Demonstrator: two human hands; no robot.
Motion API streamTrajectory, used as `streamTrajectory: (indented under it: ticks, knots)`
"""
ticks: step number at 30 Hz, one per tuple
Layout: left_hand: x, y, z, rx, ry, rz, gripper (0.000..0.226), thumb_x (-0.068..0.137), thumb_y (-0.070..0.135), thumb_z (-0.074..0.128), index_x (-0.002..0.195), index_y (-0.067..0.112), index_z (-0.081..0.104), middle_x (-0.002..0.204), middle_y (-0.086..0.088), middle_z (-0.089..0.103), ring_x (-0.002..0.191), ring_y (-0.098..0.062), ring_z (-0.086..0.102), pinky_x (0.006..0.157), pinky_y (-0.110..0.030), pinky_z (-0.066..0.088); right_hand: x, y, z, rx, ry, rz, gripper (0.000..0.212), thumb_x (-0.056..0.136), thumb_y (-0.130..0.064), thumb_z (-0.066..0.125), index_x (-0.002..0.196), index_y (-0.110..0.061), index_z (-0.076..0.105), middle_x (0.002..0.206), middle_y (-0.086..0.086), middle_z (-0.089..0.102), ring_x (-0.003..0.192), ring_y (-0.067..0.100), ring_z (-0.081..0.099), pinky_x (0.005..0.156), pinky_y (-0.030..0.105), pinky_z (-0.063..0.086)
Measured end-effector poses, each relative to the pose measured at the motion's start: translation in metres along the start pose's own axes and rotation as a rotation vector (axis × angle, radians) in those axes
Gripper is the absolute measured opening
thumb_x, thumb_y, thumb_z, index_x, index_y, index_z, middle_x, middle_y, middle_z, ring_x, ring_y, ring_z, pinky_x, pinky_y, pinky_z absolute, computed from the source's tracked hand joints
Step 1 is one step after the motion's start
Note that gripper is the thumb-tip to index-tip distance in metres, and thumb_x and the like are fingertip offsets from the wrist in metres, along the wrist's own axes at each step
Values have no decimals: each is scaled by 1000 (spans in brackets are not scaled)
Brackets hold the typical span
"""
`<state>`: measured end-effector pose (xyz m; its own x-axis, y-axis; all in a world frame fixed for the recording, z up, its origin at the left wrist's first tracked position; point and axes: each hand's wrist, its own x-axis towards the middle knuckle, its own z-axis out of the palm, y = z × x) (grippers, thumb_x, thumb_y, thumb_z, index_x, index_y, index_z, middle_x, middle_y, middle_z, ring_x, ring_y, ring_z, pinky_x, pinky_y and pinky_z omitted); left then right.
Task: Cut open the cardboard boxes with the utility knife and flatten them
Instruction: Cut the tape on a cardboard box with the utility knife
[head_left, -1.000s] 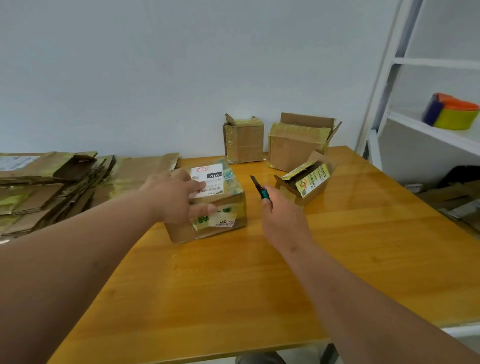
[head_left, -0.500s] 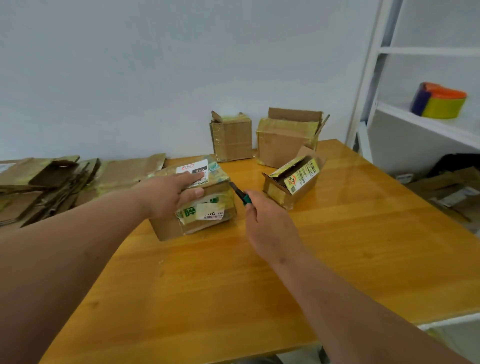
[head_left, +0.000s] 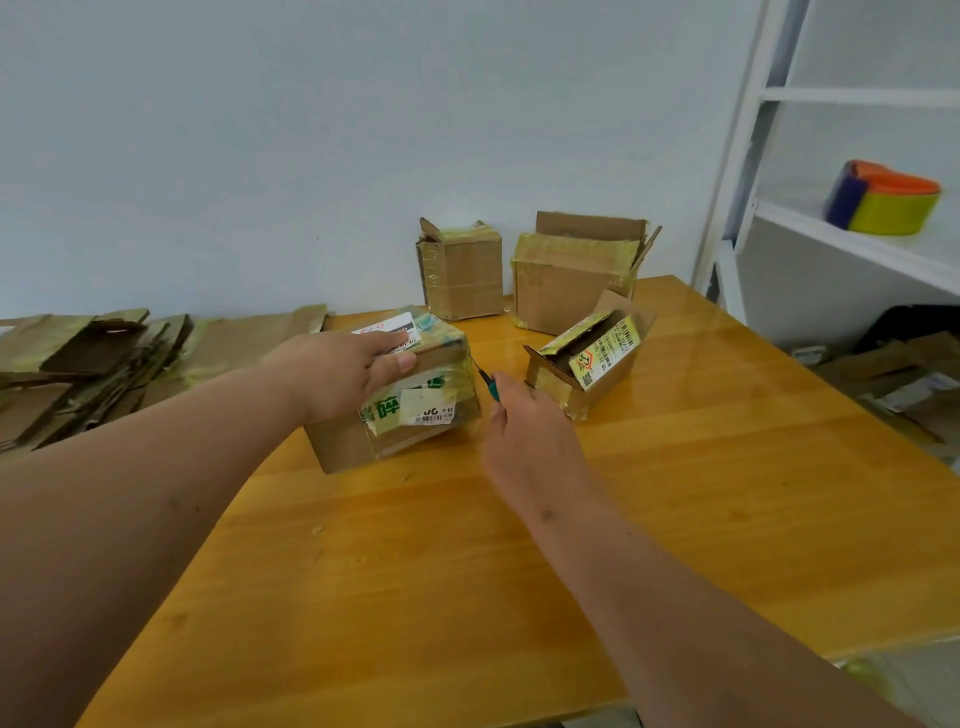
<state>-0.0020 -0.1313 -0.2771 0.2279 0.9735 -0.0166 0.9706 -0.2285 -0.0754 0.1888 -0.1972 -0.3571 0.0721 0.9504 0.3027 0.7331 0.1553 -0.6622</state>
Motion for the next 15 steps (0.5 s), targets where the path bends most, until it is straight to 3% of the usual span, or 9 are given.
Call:
streamTrajectory:
  ticks: [8, 13, 15]
  knots:
    - [6, 7, -7, 32, 9, 27, 64, 91, 69, 13, 148, 45, 29, 147, -1, 47, 129, -27, 47, 90, -36, 44, 9, -3, -2, -24, -26, 65, 40, 106, -19, 36, 145, -19, 43, 99, -3, 46, 91, 13, 44, 75, 29, 41]
    - [8, 20, -9, 73, 27, 26, 61, 95, 65, 12, 147, 40, 32, 144, -1, 49, 126, -27, 49, 82, -34, 43, 10, 0, -5, -83, -54, 117, 16, 104, -18, 38, 111, -17, 53, 90, -3, 51, 89, 18, 54, 68, 30, 41]
    - [8, 21, -10, 72, 28, 34, 60, 96, 63, 13, 147, 39, 34, 142, -2, 51, 124, -27, 50, 82, -35, 43, 10, 2, -5, -103, -67, 133, 17, 104, -19, 37, 111, -15, 53, 89, -2, 52, 86, 18, 54, 63, 30, 39]
